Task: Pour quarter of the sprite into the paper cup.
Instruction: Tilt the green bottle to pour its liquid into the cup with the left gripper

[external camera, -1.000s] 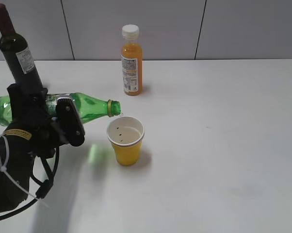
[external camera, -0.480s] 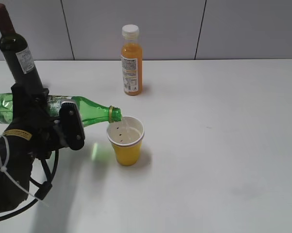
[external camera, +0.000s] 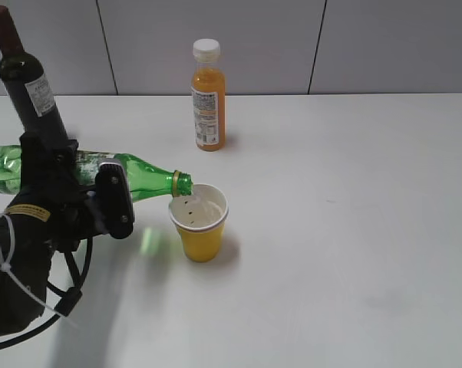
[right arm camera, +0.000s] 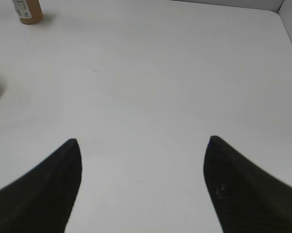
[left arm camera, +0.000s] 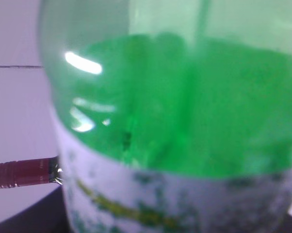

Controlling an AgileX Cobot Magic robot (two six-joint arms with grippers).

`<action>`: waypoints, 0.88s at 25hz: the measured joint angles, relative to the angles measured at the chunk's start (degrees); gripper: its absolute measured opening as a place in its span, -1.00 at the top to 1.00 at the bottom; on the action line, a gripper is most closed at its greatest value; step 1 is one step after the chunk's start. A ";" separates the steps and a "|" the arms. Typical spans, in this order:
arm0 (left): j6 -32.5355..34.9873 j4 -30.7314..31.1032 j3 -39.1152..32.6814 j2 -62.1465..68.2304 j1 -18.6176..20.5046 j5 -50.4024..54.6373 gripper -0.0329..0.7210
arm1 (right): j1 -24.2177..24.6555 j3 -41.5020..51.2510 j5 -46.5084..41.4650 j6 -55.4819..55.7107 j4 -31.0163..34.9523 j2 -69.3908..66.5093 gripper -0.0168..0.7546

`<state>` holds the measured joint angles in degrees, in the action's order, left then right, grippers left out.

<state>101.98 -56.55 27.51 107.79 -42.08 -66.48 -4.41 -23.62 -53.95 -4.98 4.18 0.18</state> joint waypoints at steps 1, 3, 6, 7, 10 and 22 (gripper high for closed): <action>0.00 0.00 0.00 0.00 0.00 0.00 -0.28 | 0.00 0.00 0.00 0.00 0.00 0.00 -0.58; -0.68 0.00 0.00 0.00 0.00 0.00 -0.28 | 0.00 0.00 0.00 0.00 0.00 0.00 -0.58; -2.49 0.00 0.00 0.00 0.00 0.00 -0.28 | 0.00 0.00 0.00 0.00 0.00 0.00 -0.58; -3.92 0.06 0.00 0.00 0.00 0.00 -0.28 | 0.00 0.00 0.00 0.00 0.00 0.00 -0.58; -7.52 0.46 0.00 0.00 0.00 0.00 -0.28 | 0.00 0.00 0.00 0.00 0.00 0.00 -0.58; -32.44 4.37 0.00 0.00 0.00 -0.04 -0.28 | 0.00 0.00 0.00 0.00 0.00 0.00 -0.58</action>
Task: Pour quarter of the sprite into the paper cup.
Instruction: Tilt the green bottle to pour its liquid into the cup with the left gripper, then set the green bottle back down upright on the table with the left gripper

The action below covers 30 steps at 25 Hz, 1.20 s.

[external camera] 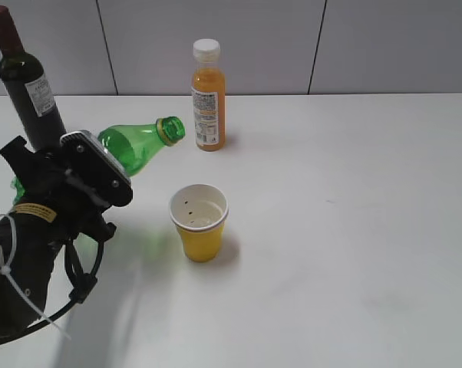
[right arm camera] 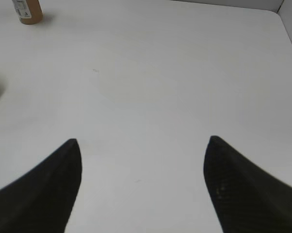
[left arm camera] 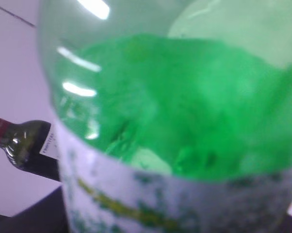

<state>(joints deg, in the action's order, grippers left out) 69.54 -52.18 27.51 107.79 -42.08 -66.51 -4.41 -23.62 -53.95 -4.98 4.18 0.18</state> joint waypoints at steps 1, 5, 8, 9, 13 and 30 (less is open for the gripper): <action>-3.10 0.26 0.00 0.00 0.00 0.00 -0.28 | 0.00 0.00 0.00 0.00 0.00 0.00 -0.58; -14.88 0.54 0.00 0.00 0.00 0.00 -0.28 | 0.00 0.00 0.00 0.00 0.00 0.00 -0.58; -22.54 0.54 0.00 0.00 0.00 0.00 -0.28 | 0.00 0.00 0.00 0.00 0.00 0.00 -0.58; -24.60 0.54 0.00 0.00 0.00 0.00 -0.28 | 0.00 0.00 0.00 0.00 0.00 0.00 -0.58; -34.81 0.81 0.00 0.00 0.00 0.00 -0.28 | 0.00 0.00 0.00 0.00 0.00 0.00 -0.58; -61.87 11.63 0.02 0.00 5.10 0.00 -0.28 | 0.00 0.00 0.00 0.00 0.00 0.00 -0.58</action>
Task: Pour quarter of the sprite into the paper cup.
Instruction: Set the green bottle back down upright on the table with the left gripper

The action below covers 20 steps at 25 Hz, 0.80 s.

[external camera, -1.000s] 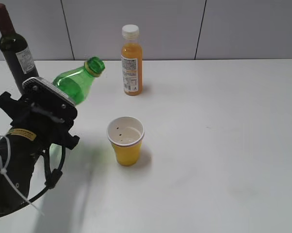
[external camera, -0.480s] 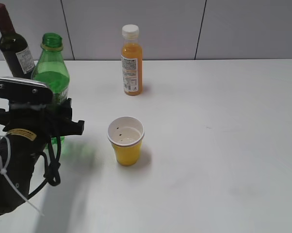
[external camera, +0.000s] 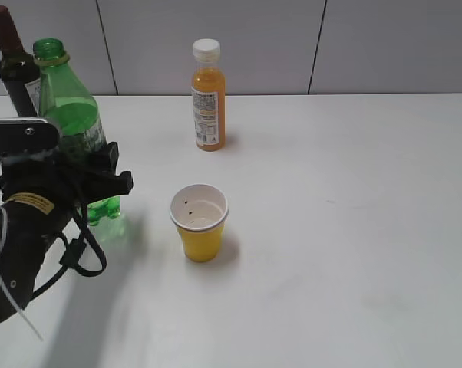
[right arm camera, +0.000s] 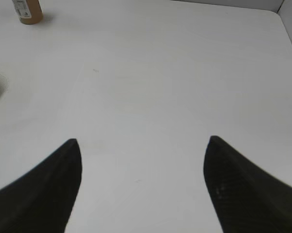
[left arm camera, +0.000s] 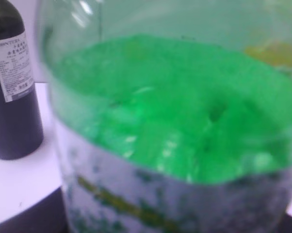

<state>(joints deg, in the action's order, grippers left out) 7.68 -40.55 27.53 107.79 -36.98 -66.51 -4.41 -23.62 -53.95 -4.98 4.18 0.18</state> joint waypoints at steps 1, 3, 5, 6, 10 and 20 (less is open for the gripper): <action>-0.54 2.11 0.00 0.00 0.88 0.00 -0.28 | 0.00 0.00 0.00 0.00 0.00 0.00 -0.58; -1.52 6.30 0.05 0.00 3.32 0.00 -0.28 | 0.00 0.00 0.00 0.00 0.00 0.00 -0.58; -2.38 9.94 0.07 0.00 5.80 0.00 -0.28 | 0.00 0.00 0.00 0.00 0.00 0.00 -0.58; -2.64 11.73 0.18 0.00 7.15 0.00 -0.28 | 0.00 0.00 0.00 0.00 0.00 0.00 -0.58; -3.07 17.41 2.63 0.06 11.72 2.52 -0.28 | 0.00 0.00 0.00 0.00 0.00 0.00 -0.58; -3.13 20.86 11.39 5.89 16.65 4.07 -0.28 | 0.00 0.00 0.00 0.00 0.00 0.00 -0.58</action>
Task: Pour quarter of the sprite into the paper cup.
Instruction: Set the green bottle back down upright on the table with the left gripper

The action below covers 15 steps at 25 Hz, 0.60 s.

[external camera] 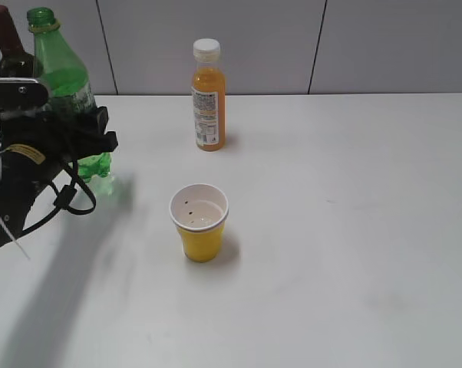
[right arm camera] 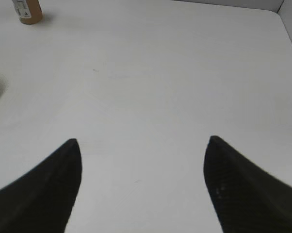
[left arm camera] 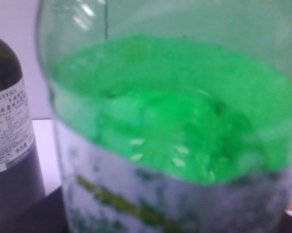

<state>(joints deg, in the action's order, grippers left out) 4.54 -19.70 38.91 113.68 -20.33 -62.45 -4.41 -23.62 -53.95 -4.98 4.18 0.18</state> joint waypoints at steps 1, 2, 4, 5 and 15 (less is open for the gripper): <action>0.00 0.05 0.51 0.77 0.00 -0.49 -0.28 | 0.00 0.00 0.00 0.00 0.00 0.00 -0.58; 0.00 0.12 1.23 1.53 0.00 -0.89 -0.28 | 0.00 0.00 0.00 0.00 0.00 0.00 -0.58; 0.00 0.31 2.59 2.90 0.00 -1.42 -0.28 | 0.00 0.00 0.00 0.00 0.00 0.00 -0.58; 0.00 0.37 3.25 3.58 0.00 -1.46 -0.28 | 0.00 0.00 0.00 0.00 0.00 0.00 -0.58; -0.06 0.43 4.84 7.31 0.00 -2.12 -0.28 | 0.00 0.00 0.00 0.00 0.00 0.00 -0.58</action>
<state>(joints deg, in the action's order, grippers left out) 4.48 -19.27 43.75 120.99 -20.33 -64.57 -4.41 -23.62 -53.95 -4.98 4.18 0.18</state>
